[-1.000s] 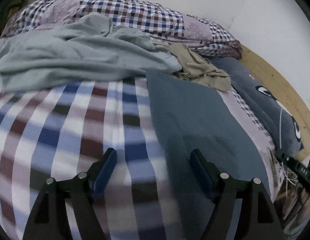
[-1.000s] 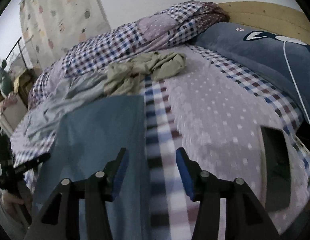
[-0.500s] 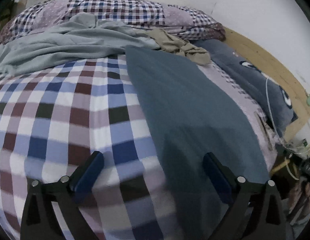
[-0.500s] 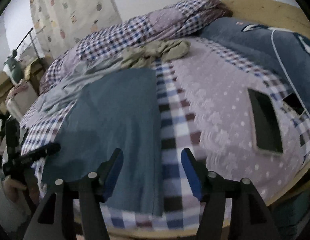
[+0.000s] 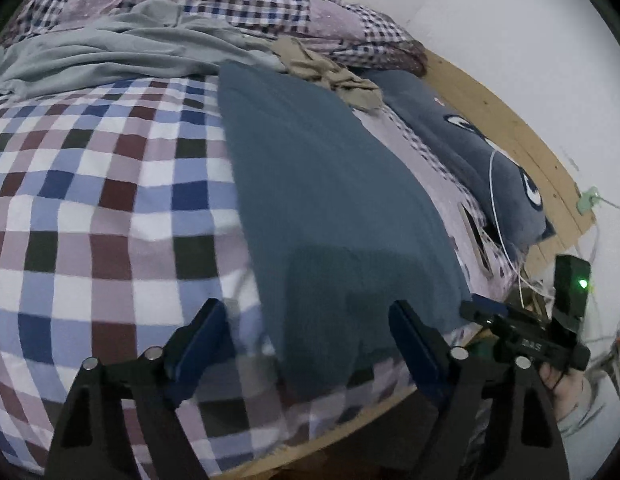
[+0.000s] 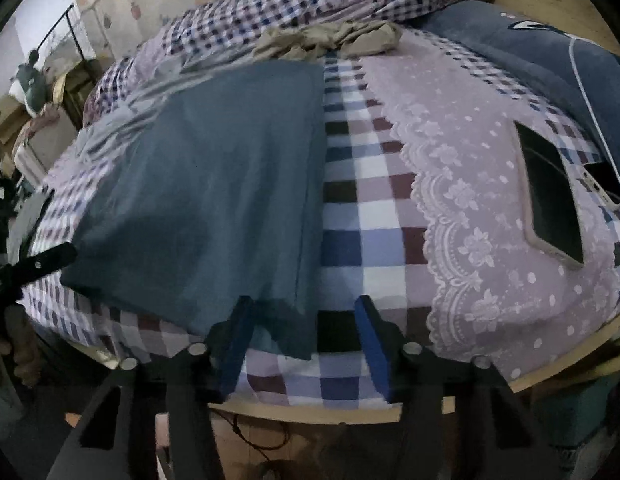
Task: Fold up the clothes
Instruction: 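Smooth the folded teal shirt edge with both tools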
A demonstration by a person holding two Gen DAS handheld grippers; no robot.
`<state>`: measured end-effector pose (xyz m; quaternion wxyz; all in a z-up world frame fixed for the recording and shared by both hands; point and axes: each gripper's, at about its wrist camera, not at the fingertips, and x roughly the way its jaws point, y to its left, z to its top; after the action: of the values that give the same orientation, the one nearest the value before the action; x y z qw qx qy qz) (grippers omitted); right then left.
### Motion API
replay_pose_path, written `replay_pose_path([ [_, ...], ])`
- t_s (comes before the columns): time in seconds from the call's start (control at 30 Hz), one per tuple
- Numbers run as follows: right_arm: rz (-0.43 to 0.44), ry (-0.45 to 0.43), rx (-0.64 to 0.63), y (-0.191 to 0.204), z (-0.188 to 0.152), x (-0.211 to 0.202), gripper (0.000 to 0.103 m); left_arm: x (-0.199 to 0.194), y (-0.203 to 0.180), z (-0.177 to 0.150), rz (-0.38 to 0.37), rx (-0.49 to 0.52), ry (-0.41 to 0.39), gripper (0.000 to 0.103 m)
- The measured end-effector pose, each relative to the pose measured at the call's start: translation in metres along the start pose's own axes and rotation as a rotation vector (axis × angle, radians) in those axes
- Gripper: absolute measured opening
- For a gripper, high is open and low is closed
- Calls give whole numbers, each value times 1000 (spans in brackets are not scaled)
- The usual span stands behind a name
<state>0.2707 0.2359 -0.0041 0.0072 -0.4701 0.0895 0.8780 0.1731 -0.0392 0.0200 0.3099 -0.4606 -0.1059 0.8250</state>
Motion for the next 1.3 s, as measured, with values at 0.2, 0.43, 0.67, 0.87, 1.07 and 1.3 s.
replay_pose_path([
  [0.2, -71, 30, -21, 0, -2, 1, 5, 7, 3, -12, 18, -32, 74, 17],
  [0.43, -224, -49, 138, -32, 2, -20, 8, 4, 7, -37, 17, -86, 173, 14],
  [0.67, -218, -185, 158, -17, 21, -34, 39, -46, 14, -24, -69, -98, -54, 38],
  [0.87, -143, -209, 62, 27, 39, -17, 49, -59, 36, -14, -135, -149, -131, 70],
  [1.07, -79, -201, -33, 65, 49, -2, 51, -41, 63, 0, -231, -264, -88, 73],
  [1.3, -32, -221, -34, 72, 55, -1, 51, -3, 61, 15, -348, -293, 16, 74],
])
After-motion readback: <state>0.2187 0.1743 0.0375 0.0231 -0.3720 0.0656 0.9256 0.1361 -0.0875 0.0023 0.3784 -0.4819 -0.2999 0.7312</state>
